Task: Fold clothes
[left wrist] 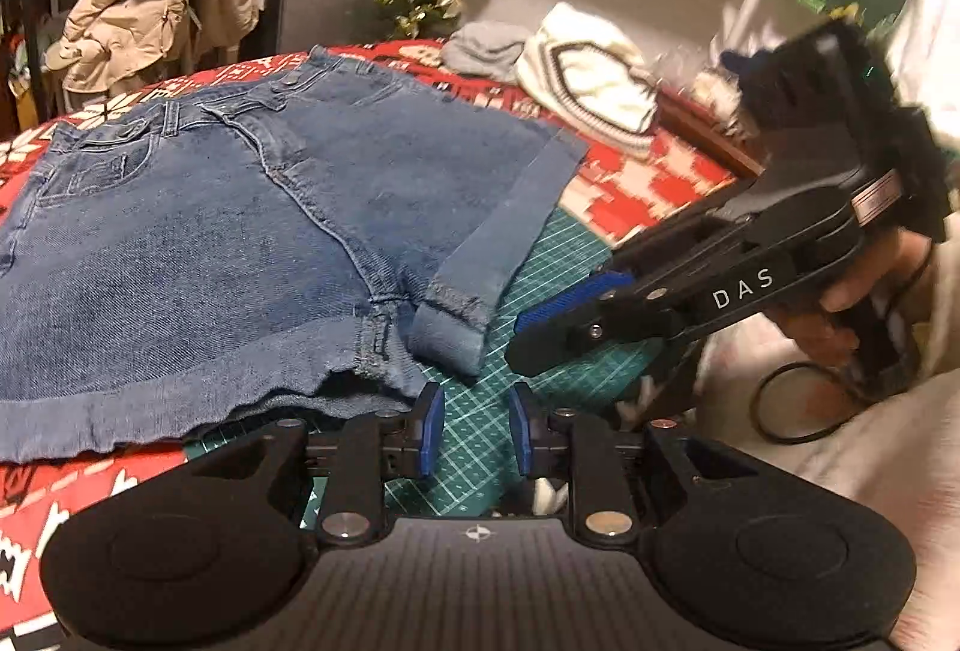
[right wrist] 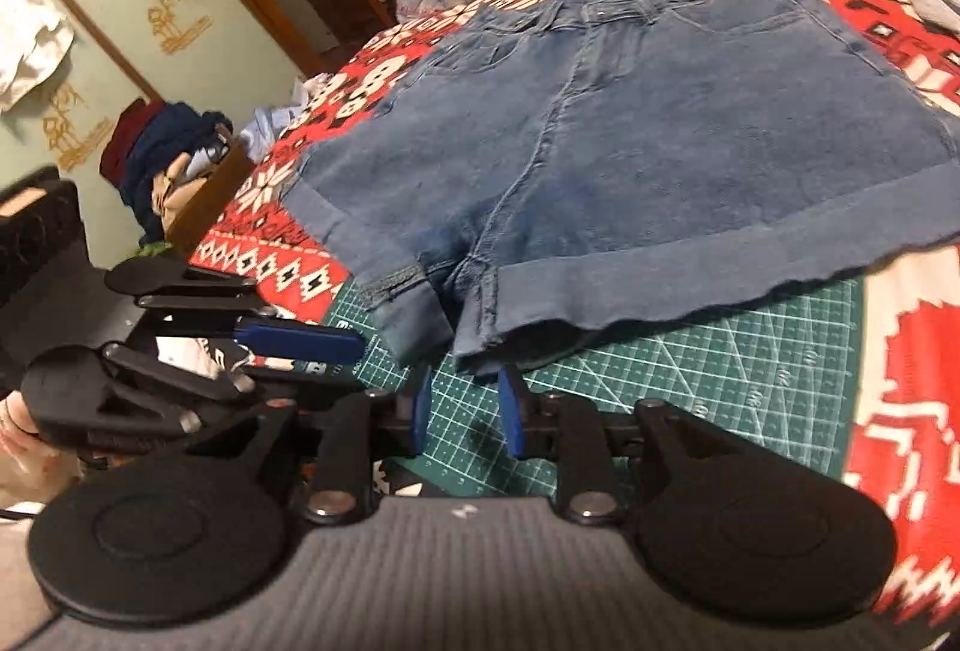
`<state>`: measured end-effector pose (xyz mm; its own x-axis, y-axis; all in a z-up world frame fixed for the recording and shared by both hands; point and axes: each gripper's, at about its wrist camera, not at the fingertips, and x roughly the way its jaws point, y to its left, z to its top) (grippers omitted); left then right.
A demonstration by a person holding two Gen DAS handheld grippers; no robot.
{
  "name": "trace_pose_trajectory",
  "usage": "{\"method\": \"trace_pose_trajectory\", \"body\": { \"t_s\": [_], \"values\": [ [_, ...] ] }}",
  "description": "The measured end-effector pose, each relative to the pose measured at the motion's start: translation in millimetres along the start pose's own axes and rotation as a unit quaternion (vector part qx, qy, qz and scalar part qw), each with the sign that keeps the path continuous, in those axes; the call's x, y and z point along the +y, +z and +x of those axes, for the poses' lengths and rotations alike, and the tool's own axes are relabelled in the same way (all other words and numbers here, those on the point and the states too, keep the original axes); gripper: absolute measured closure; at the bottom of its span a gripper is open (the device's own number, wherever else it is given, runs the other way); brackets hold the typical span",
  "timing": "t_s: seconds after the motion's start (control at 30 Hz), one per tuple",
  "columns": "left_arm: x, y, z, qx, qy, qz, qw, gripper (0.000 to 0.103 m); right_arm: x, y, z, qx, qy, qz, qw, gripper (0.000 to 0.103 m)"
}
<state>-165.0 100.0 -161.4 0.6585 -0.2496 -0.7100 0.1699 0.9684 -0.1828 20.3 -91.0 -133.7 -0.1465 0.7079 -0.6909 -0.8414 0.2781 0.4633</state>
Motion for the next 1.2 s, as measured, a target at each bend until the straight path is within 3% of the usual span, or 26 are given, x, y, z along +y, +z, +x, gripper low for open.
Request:
{"method": "trace_pose_trajectory", "body": {
  "t_s": [0.13, 0.27, 0.33, 0.5, 0.77, 1.0, 1.1, 1.2],
  "values": [
    [1.0, -3.9, 6.2, 0.008, 0.039, 0.011, 0.9991, 0.080, -5.9, 1.3, 10.7, -0.006, -0.006, 0.019, 1.000, 0.074],
    [6.0, -4.9, 1.4, 0.001, 0.043, -0.005, 0.9991, 0.080, -9.1, 1.5, 15.2, -0.016, 0.005, 0.029, 0.999, 0.074],
    [6.7, -4.7, -0.3, -0.002, 0.053, -0.004, 0.9986, 0.080, -7.7, 2.6, 16.8, -0.023, 0.003, 0.024, 0.999, 0.082],
    [7.8, -4.3, -3.0, -0.008, 0.070, -0.009, 0.9975, 0.080, -5.5, 2.2, 15.0, -0.028, 0.001, 0.011, 1.000, 0.083],
    [15.9, -2.9, 1.5, -0.024, 0.033, -0.042, 0.9983, 0.080, -7.2, -2.9, 12.1, -0.037, 0.003, 0.018, 0.999, 0.083],
    [-1.5, -3.0, 17.4, -0.005, 0.054, 0.036, 0.9979, 0.080, 6.4, 0.0, 19.8, -0.025, -0.018, -0.031, 0.999, 0.086],
    [-8.8, -4.5, 19.1, -0.021, 0.073, 0.065, 0.9950, 0.080, 8.0, -0.5, 25.5, -0.021, -0.024, -0.036, 0.999, 0.085],
    [-12.7, -6.0, 14.1, -0.043, 0.059, 0.079, 0.9942, 0.080, 14.1, -0.8, 24.2, -0.027, -0.035, -0.059, 0.997, 0.101]
  ]
}}
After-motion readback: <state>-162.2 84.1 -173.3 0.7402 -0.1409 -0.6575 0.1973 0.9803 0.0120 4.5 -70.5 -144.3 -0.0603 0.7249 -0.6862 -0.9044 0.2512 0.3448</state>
